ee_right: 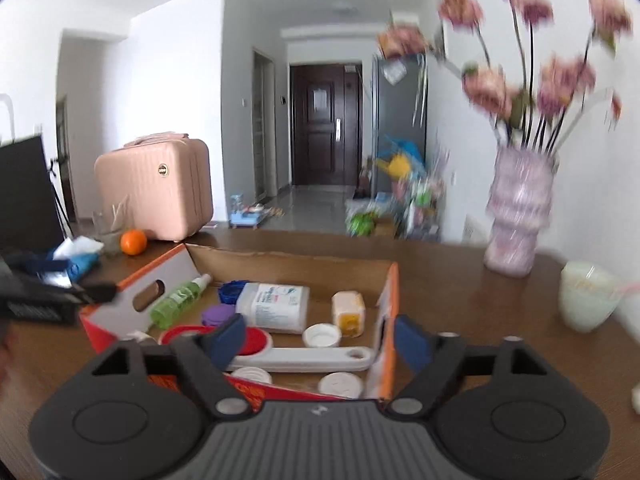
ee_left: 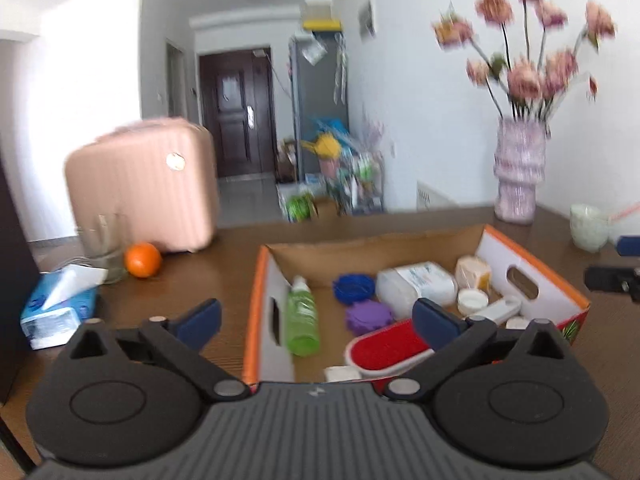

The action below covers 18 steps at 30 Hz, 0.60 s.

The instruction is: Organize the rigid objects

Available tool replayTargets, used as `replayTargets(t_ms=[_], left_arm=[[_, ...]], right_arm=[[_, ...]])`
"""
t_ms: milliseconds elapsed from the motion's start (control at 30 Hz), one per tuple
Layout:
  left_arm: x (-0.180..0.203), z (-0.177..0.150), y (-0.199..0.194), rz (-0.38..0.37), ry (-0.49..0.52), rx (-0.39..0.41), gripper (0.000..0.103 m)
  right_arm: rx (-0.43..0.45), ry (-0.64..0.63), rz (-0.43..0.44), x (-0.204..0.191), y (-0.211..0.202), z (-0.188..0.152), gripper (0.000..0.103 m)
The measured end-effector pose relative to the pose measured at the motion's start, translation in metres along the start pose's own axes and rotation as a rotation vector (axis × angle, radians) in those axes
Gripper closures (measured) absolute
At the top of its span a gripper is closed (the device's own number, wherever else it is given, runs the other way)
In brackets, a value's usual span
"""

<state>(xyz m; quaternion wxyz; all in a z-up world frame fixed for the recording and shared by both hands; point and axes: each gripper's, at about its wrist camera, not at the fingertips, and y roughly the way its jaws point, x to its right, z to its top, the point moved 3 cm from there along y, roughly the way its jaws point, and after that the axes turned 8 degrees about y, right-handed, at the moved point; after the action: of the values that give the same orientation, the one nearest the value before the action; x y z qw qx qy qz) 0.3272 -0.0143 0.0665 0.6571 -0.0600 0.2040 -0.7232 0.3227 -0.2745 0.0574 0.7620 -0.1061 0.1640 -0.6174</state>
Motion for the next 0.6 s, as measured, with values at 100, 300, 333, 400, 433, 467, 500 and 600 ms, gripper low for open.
replayTargets(t_ms=[100, 300, 333, 400, 433, 467, 500, 600], left_arm=[[-0.009, -0.003, -0.022, 0.011, -0.028, 0.05, 0.0], [-0.01, -0.012, -0.053, 0.041, -0.003, 0.096, 0.0], [-0.009, -0.014, -0.056, 0.037, -0.006, 0.092, 0.0], [-0.01, -0.018, -0.062, 0.032, -0.002, 0.083, 0.0], [-0.01, -0.019, -0.066, 0.035, 0.002, 0.086, 0.0], [-0.009, -0.021, -0.069, 0.04, 0.004, 0.091, 0.0], [-0.01, -0.022, -0.073, 0.043, 0.002, 0.093, 0.0], [-0.009, -0.025, -0.086, 0.033, -0.013, 0.099, 0.0]], right_arm=[[0.028, 0.002, 0.023, -0.006, -0.013, -0.008, 0.008], [0.057, 0.053, 0.04, -0.018, -0.028, -0.019, 0.008], [0.059, 0.062, 0.043, -0.02, -0.03, -0.02, 0.008], [0.056, 0.069, 0.044, -0.023, -0.034, -0.022, 0.007], [0.054, 0.065, 0.044, -0.026, -0.036, -0.023, 0.007], [0.056, 0.06, 0.043, -0.028, -0.04, -0.023, 0.007], [0.06, 0.055, 0.041, -0.03, -0.043, -0.024, 0.008], [0.075, 0.053, 0.034, -0.033, -0.058, -0.026, 0.008]])
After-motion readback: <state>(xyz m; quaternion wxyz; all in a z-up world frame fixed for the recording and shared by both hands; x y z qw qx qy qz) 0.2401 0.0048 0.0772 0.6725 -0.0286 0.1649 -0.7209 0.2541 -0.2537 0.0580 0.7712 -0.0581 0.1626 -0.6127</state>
